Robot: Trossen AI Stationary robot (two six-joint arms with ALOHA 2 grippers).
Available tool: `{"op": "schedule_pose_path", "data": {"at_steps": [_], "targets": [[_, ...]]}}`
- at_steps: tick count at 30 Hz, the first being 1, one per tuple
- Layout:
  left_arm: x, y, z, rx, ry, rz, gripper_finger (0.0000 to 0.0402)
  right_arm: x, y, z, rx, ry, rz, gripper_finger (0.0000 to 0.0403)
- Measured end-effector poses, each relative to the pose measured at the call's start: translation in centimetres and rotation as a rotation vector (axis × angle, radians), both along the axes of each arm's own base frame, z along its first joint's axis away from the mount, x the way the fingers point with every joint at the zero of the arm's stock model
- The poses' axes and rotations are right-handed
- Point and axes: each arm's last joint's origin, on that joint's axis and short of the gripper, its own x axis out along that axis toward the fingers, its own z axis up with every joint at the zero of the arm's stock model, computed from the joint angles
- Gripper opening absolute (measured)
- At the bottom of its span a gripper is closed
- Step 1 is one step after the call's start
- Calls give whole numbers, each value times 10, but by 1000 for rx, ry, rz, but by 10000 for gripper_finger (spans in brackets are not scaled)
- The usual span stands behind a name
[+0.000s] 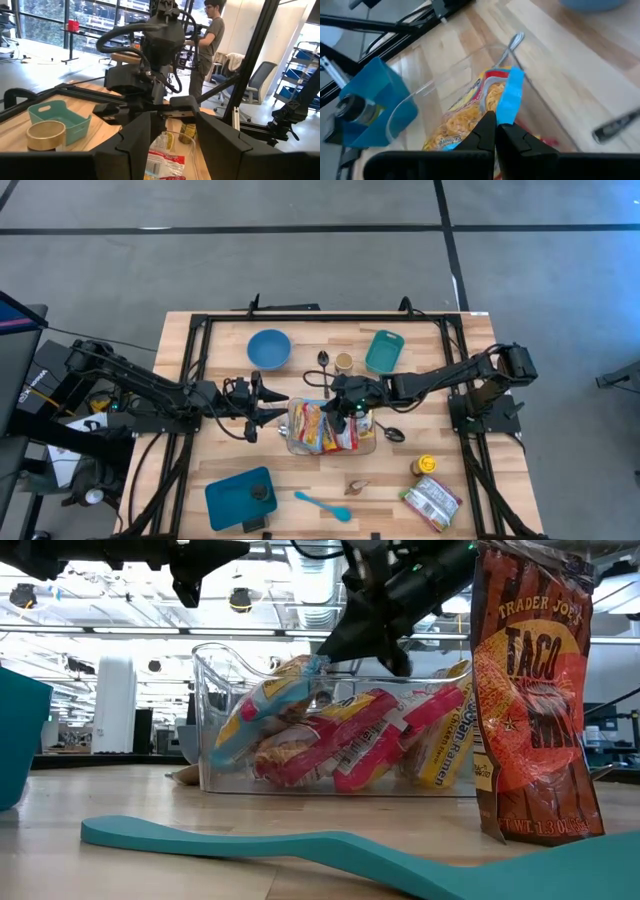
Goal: Pick & Place Food Item
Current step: Put the light blue noodle pack into the transparent bin
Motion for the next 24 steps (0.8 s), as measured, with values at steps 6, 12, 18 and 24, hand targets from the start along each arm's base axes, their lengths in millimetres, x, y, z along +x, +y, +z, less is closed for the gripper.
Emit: {"op": "schedule_pose_path", "data": {"at_steps": [6, 12, 18, 24], "targets": [[0, 0, 0, -2, 0, 4, 154, 7, -5, -4, -2, -27, 0, 2], [0, 0, 0, -2, 0, 3, 154, 12, -8, -7, 22, -27, 25, 22], [0, 0, 0, -2, 0, 3, 154, 19, -9, -7, 16, -23, 32, 60], [0, 0, 0, -2, 1, 3, 154, 20, -14, -7, 3, -17, 27, 94]]}}
